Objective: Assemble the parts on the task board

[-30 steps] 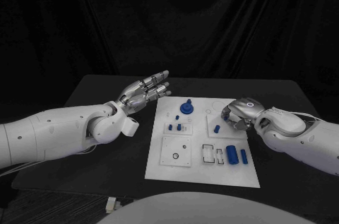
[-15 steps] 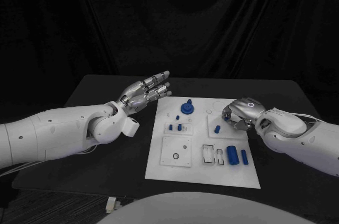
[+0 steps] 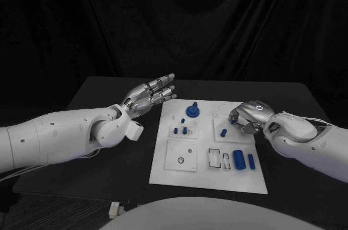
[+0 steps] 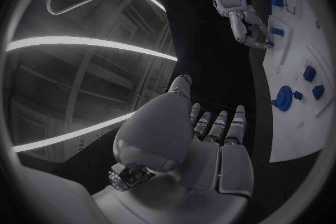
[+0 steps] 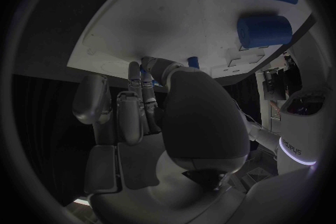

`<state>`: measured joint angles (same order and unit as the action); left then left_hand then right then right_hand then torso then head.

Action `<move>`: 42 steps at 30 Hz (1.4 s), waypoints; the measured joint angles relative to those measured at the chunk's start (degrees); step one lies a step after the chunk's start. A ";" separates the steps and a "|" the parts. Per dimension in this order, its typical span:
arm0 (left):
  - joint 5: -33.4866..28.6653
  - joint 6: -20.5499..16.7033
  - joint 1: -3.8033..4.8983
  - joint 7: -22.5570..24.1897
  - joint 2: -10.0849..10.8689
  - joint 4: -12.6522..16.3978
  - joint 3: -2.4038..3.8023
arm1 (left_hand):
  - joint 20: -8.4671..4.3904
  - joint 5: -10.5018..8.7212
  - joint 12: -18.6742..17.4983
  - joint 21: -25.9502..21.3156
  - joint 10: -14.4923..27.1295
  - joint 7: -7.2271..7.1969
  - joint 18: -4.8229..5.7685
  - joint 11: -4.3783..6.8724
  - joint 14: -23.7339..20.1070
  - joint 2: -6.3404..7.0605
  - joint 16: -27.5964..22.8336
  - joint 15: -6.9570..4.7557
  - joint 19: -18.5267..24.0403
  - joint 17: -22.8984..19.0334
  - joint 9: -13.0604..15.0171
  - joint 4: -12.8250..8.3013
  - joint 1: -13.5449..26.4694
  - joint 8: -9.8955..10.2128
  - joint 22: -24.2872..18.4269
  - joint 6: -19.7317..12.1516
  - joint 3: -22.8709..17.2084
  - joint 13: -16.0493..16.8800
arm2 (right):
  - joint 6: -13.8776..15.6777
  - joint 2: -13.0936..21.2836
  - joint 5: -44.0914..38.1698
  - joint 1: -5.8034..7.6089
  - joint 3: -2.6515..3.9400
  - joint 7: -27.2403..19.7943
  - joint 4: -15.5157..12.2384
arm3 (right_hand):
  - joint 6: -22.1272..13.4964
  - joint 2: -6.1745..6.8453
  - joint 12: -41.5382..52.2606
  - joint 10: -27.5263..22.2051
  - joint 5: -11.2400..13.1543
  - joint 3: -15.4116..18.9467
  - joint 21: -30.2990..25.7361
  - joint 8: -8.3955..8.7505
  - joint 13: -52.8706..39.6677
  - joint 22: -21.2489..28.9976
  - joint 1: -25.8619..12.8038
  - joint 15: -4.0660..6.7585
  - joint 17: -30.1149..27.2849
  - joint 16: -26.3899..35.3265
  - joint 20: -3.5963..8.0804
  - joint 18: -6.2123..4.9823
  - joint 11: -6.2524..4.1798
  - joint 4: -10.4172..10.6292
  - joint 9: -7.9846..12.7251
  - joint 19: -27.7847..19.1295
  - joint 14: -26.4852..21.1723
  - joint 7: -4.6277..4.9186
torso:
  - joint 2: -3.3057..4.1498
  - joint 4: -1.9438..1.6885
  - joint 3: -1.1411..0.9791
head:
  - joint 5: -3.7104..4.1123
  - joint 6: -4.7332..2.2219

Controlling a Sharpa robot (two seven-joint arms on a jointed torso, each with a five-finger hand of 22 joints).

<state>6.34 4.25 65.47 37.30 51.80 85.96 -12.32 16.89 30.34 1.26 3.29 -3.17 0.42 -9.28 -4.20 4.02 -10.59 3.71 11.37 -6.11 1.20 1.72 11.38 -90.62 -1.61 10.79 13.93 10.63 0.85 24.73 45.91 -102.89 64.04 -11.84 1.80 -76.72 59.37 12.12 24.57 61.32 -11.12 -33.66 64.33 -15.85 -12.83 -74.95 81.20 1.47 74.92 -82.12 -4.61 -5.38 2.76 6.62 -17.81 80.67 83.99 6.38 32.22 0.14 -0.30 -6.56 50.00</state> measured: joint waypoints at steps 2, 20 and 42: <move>0.00 0.01 -0.01 -0.03 0.03 -0.02 0.00 | 0.00 0.00 0.00 0.00 0.00 0.00 0.00 0.00 0.00 0.00 0.00 0.00 0.00 0.00 0.00 0.00 0.00 0.00 0.00 0.00 0.00 0.00 | 0.02 0.15 0.00 0.07 0.00 0.02 -0.23 | 0.00 -0.03 0.00 0.00 0.14 0.00 0.00 0.00 0.03 0.00 -0.03 0.00 0.00 0.00 0.00 0.00 0.00 0.00 -0.01 0.00 0.00 0.00 | 0.00 0.00 0.00 | -0.05 0.00; 0.00 0.10 -0.23 -0.38 0.02 -0.11 0.00 | 0.00 0.00 0.00 0.00 0.00 0.20 -0.01 0.00 0.00 0.00 0.00 0.00 0.00 -0.01 0.00 -0.16 0.00 0.00 0.00 -0.21 -0.16 -0.01 | 0.38 1.84 0.00 3.08 0.02 0.51 -3.77 | 0.19 -0.30 -0.22 0.61 0.36 0.02 0.22 -0.29 0.03 0.01 -0.33 0.00 0.00 0.00 0.00 0.00 -0.20 -0.01 -0.26 0.00 0.00 -0.21 | -0.03 -0.01 0.00 | -0.12 0.00; 0.01 0.19 -0.29 -0.85 0.09 -0.21 0.00 | 0.00 0.00 0.00 0.00 0.00 0.20 -0.01 0.01 -0.01 0.00 0.00 0.00 0.00 -0.01 -0.01 -0.16 0.00 0.00 0.00 -0.21 -0.16 -0.01 | 0.19 3.67 0.01 5.36 0.00 2.14 -17.41 | 0.34 -0.28 -0.45 0.61 0.36 0.08 0.21 -0.26 0.11 0.03 -0.33 0.00 -0.01 0.01 0.00 0.00 -0.19 -0.07 -0.20 -0.01 0.00 -0.01 | 0.00 -0.02 0.02 | -0.88 0.00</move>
<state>6.35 4.44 65.17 36.46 51.89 85.75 -12.32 16.89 30.34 1.26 3.29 -3.16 0.62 -9.28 -4.20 4.01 -10.59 3.71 11.36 -6.11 1.19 1.72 11.22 -90.62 -1.61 10.79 13.73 10.47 0.84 24.92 49.58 -102.87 69.40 -11.84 3.94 -94.13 59.71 11.83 24.11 61.93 -10.76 -33.59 64.54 -16.12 -12.72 -74.92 80.87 1.47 74.91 -82.11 -4.61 -5.38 2.57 6.55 -18.01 80.67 83.99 6.37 32.22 0.12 -0.28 -7.44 50.00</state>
